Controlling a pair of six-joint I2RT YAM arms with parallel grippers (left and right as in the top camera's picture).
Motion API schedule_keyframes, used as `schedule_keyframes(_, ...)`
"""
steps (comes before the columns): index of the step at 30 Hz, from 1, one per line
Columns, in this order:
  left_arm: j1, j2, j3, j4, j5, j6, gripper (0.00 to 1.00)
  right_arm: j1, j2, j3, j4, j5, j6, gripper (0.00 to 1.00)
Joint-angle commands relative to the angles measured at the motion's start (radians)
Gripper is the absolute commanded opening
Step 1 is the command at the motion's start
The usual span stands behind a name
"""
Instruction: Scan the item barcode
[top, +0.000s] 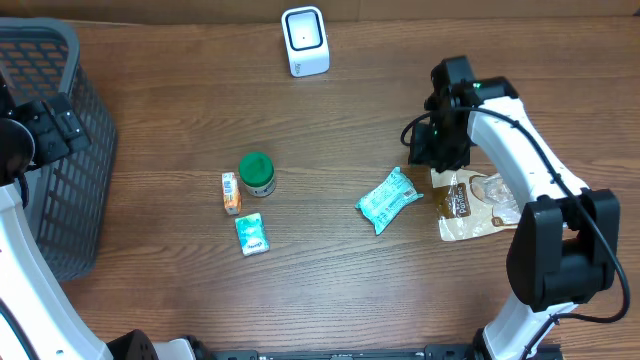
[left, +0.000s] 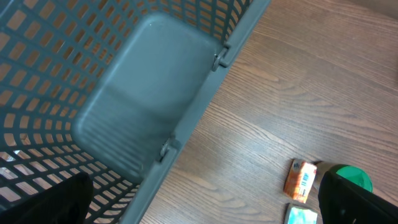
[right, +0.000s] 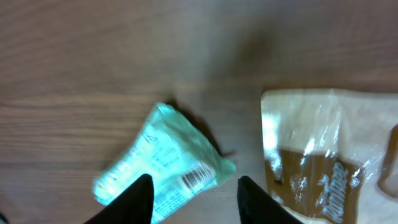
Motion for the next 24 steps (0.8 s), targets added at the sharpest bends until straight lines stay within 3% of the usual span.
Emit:
schedule_keyframes(1, 0.003, 0.003, 0.014, 0.002, -0.009, 0.022, 0.99, 0.008, -0.029, -0.069, -0.011, 0.062, 0.086, 0.34)
schedule_keyframes(5, 0.003, 0.003, 0.014, 0.002, -0.009, 0.022, 0.99, 0.009, -0.029, -0.106, -0.069, 0.141, 0.188, 0.14)
schedule_keyframes(9, 0.003, 0.003, 0.014, 0.002, -0.009, 0.022, 1.0, 0.011, -0.029, -0.108, -0.098, 0.151, 0.215, 0.05)
schedule_keyframes(24, 0.003, 0.003, 0.014, 0.002, -0.009, 0.022, 1.0, 0.069, -0.029, -0.258, 0.109, 0.148, 0.297, 0.04)
